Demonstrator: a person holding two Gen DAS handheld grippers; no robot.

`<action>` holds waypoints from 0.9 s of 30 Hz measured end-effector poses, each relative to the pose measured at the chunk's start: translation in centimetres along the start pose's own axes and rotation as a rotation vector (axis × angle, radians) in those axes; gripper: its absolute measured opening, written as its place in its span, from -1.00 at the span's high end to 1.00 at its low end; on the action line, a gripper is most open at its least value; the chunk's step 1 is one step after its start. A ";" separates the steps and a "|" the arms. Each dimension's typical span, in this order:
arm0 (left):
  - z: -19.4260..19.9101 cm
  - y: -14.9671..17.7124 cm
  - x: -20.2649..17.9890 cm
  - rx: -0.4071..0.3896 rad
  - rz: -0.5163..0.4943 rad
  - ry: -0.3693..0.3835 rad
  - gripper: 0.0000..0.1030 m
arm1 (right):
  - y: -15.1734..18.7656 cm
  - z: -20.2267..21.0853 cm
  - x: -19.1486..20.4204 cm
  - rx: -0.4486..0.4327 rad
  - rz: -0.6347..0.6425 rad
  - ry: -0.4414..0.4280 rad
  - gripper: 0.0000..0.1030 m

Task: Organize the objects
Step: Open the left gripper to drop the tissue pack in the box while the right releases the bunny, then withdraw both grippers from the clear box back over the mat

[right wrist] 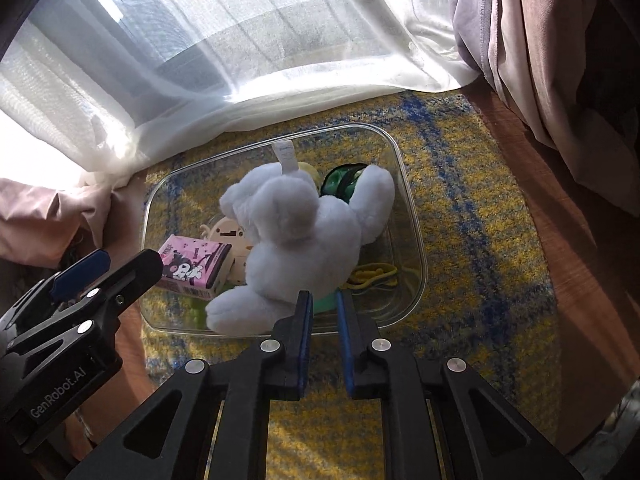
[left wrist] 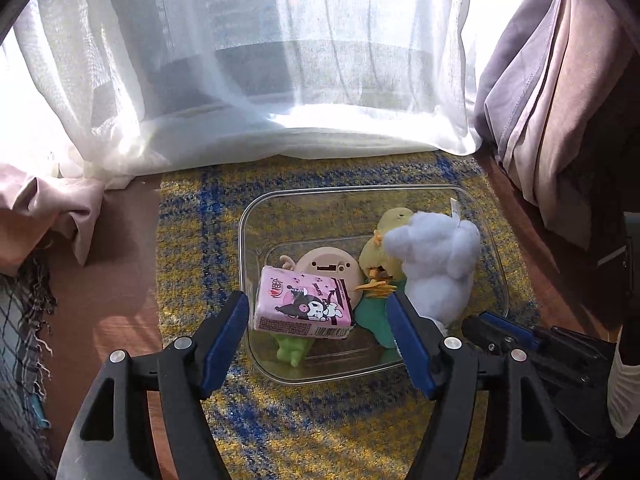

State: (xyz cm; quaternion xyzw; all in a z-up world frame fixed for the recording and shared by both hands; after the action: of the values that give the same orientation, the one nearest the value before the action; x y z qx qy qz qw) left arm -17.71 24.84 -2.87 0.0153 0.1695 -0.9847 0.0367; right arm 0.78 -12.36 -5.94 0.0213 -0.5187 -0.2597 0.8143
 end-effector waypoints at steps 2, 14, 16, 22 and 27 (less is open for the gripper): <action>-0.1 0.0 0.7 0.003 0.017 -0.001 -0.37 | 0.3 -0.9 0.5 0.026 0.004 -0.026 0.74; -0.4 0.3 4.1 0.014 0.097 -0.021 -0.38 | -0.2 -5.2 5.3 0.136 0.099 -0.073 0.76; -0.4 0.4 4.2 0.013 0.103 -0.017 -0.39 | 0.1 -4.3 5.1 0.122 0.100 -0.078 0.76; -0.8 0.4 2.8 0.028 0.076 -0.015 -0.45 | 0.4 1.7 3.1 0.005 0.072 -0.101 0.76; -0.8 0.2 2.3 0.032 0.084 0.001 -0.45 | -1.8 2.8 1.6 -0.039 0.040 -0.056 0.76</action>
State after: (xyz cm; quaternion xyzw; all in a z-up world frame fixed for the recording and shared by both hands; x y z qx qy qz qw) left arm -19.99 24.77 -3.74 0.0233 0.1528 -0.9849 0.0775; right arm -1.76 -13.97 -3.84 -0.0122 -0.5363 -0.2539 0.8049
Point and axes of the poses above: each gripper's, at about its wrist camera, not at the fingertips, and z roughly against the way its jaws point, x to its left, y to its underside, the point moved 4 cm from there along -z, roughly the way its jaws point, and after that the axes turned 4 degrees about x, right-handed, at the moved point
